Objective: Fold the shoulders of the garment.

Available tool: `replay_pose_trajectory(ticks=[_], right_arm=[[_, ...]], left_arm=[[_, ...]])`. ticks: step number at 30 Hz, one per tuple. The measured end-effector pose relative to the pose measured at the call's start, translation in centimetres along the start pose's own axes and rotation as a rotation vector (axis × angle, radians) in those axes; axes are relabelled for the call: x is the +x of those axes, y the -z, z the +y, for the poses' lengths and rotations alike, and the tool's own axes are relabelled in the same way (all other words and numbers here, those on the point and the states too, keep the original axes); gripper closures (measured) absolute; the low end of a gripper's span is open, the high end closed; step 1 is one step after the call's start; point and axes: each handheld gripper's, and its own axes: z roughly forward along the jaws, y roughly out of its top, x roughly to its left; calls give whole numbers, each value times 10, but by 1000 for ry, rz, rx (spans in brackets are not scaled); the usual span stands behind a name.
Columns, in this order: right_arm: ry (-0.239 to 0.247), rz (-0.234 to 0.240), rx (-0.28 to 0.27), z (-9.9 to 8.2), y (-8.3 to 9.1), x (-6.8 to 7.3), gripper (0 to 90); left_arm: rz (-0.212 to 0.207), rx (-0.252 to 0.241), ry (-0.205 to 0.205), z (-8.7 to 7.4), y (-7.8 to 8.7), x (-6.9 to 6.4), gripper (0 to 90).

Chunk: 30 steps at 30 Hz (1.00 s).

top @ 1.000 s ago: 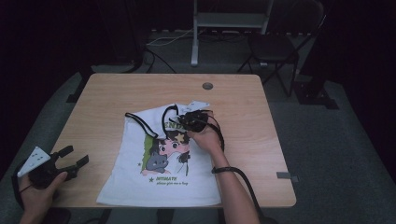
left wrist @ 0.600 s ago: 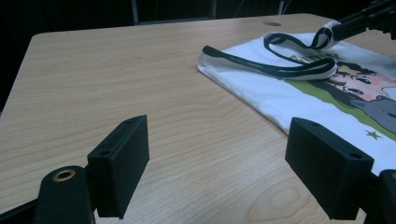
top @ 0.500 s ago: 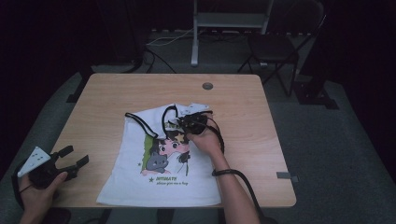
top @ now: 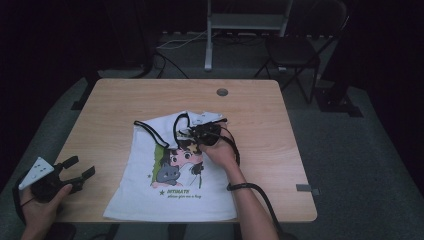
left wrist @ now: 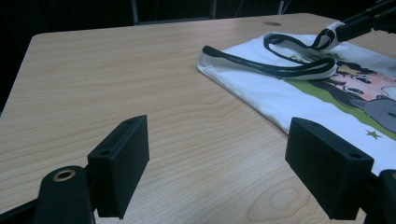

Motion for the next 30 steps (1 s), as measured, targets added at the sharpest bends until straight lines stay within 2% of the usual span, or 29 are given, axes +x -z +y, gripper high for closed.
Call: replay_pose_trajectory(ticks=[30], right_arm=[[28, 20, 18, -8, 2, 13, 813]], left_arm=[[1, 0, -1, 0, 0, 0, 212]])
